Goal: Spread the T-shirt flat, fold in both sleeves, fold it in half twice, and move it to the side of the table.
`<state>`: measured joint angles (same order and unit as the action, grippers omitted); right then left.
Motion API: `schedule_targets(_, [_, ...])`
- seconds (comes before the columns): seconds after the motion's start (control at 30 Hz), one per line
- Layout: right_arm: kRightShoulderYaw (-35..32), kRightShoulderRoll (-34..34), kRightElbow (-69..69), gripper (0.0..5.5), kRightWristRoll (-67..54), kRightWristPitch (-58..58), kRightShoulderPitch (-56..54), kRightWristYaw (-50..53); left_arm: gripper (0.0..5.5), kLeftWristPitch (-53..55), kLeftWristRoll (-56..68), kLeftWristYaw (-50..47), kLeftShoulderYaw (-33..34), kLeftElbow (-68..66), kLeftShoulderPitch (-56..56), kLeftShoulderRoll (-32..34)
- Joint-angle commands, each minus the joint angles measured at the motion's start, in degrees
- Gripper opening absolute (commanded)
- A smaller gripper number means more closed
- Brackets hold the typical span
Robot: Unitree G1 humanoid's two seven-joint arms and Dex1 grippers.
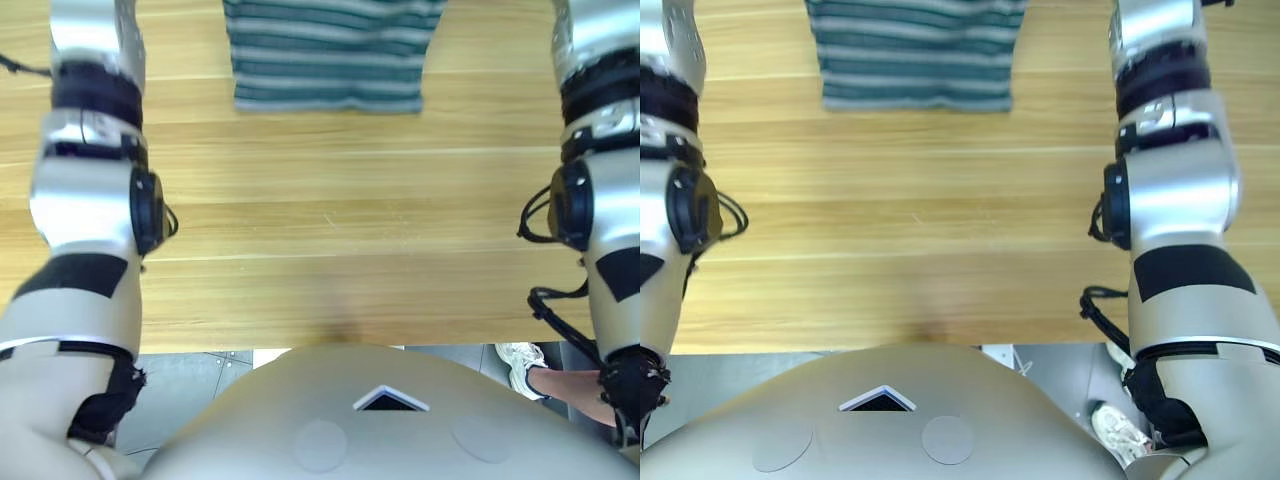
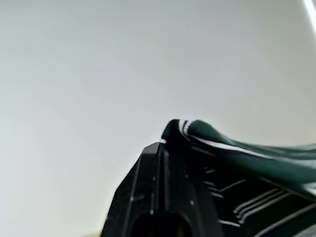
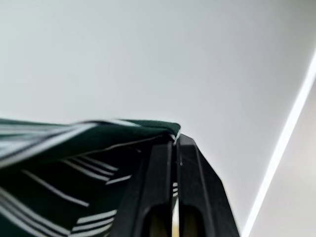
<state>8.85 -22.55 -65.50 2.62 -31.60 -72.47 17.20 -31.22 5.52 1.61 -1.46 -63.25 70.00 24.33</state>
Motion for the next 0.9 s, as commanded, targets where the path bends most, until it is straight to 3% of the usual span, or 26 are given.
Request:
schedule_targets(0.03, [1.1, -0.72, -2.3, 0.01, 4.05, -6.71, 5.08, -6.45, 0.0, -4.16, -1.91, 3.22, 1.63, -5.49, -6.34, 0.33])
schedule_targets(0.1, [3.43, -2.12, -1.5, 0.01, 5.96, -10.89, 12.6, -14.97, 0.0, -4.07, -2.07, 9.09, 1.68, -7.77, -14.44, -1.01])
schedule_targets(0.2, [5.25, -6.44, 2.68, 0.01, 5.24, -15.52, 25.65, -29.59, 0.0, -6.48, -6.16, 25.12, -3.55, -8.47, -30.14, -0.58])
schedule_targets(0.3, [7.18, -14.75, 11.37, 0.01, 1.64, -22.33, 41.93, -45.89, 0.0, -15.47, -5.99, 48.54, -9.12, -2.22, -47.33, 3.26])
schedule_targets(0.4, [5.67, -20.84, 18.22, 0.01, -2.36, -23.55, 53.68, -52.9, 0.0, -18.23, -1.6, 57.83, -9.24, 6.05, -57.6, 7.11])
schedule_targets(0.53, [2.73, -25.74, 25.44, 0.01, -4.39, -20.62, 64.05, -55.67, 0.0, -16.86, 3.33, 58.4, -5.95, 14.97, -65.44, 10.94])
schedule_targets(0.87, [0.29, -24.36, 39.97, 0.01, -4.8, -14.55, 75.43, -56.55, 0.0, -11.91, -0.13, 44.26, -2.32, 27.75, -74.41, 9.77])
schedule_targets(0.9, [0.44, -24.28, 41.23, 0.0, -4.85, -14.4, 76.13, -56.99, 0.2, -11.99, -1.36, 43.39, -2.92, 29.3, -75.92, 9.6])
